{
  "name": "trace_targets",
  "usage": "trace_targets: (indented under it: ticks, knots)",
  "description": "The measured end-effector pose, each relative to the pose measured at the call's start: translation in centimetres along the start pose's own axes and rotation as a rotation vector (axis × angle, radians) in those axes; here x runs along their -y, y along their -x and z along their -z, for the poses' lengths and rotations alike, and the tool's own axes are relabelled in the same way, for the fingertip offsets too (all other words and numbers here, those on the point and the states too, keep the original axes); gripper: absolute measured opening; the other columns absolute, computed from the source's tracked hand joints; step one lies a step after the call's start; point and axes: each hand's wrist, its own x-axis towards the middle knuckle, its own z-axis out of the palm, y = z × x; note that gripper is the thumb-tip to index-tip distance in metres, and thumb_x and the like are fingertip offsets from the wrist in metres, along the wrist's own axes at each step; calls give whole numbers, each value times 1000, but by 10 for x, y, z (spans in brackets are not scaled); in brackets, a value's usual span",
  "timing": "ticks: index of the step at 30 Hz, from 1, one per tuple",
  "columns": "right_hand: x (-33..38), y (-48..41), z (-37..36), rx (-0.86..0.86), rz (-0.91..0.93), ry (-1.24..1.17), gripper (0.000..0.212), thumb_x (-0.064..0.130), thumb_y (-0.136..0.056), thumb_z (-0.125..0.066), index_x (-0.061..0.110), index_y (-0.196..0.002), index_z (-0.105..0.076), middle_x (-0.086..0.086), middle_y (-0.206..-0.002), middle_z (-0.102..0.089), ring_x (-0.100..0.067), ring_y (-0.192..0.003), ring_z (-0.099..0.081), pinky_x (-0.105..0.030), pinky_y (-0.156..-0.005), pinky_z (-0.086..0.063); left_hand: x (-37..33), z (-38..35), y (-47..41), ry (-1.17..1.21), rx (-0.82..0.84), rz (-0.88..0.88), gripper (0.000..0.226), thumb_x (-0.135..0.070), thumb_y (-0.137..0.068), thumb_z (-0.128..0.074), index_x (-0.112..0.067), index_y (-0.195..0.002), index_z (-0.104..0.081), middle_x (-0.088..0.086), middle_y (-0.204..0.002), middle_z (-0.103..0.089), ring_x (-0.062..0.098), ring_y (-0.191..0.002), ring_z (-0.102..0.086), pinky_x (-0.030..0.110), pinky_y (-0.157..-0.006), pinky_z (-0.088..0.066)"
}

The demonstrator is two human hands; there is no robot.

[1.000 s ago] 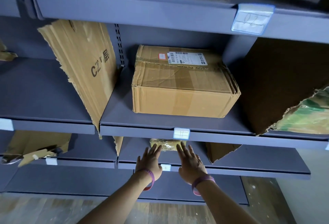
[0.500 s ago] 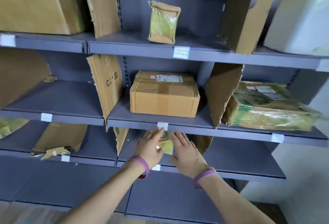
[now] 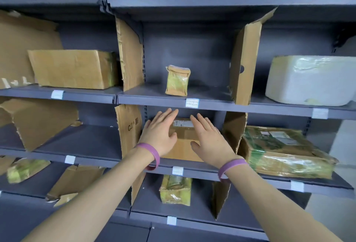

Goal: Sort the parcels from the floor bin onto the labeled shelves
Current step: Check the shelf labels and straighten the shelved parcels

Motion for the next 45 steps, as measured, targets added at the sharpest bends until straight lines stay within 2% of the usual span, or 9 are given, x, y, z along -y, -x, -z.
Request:
trace_targets:
  ticks: [8,18,26,31,39,45]
  knots:
    - [6,-45,16,-55,53,48,70,20,-97,-48,22,-155,-7,-1,-164,-4,-26,-151,-2,-44,-121,-14,5,14,-36,-100,-12,4,69,-27,-93,-46,-37,-150,-9,-12,-159,-4,15,-147,-3,46,-119,-11]
    - [0,-108,13,-97,65,95,73,18,-96,-51,22,-154,-9,0,-163,-8,-27,-151,-5,-45,-120,-12,33,9,-97,-103,-43,-52,70,-26,-93,-48,-38,-149,-8,-13,-159,-3,18,-147,-2,46,-118,-7]
    - [-10,-149,4,-105,55,193,85,31,-90,-60,22,-155,-5,0,-164,-5,-26,-151,-4,-46,-120,-11,56,-9,-143,-175,-26,-127,77,-36,-88,-53,-34,-149,-8,-16,-158,3,21,-147,2,49,-117,-2]
    - [-14,-159,-5,-116,46,239,88,30,-87,-63,23,-155,-6,-1,-163,-8,-28,-150,-6,-48,-120,-12,66,-20,-154,-236,-32,-147,89,-43,-82,-60,-32,-150,-2,-12,-158,11,21,-147,4,47,-116,0]
    - [-12,-162,-10,-136,31,305,91,31,-85,-65,24,-154,-6,-2,-163,-10,-29,-150,-11,-46,-120,-13,71,-23,-156,-235,-77,-169,93,-43,-80,-63,-32,-150,-4,-9,-159,7,21,-147,2,46,-117,-4]
    - [-4,-144,1,-188,79,300,85,27,-86,-64,21,-154,-14,-2,-162,-15,-29,-150,-10,-48,-120,-11,61,-20,-139,-132,-100,-160,98,-38,-78,-70,-33,-150,-3,-6,-159,7,20,-147,7,44,-117,2]
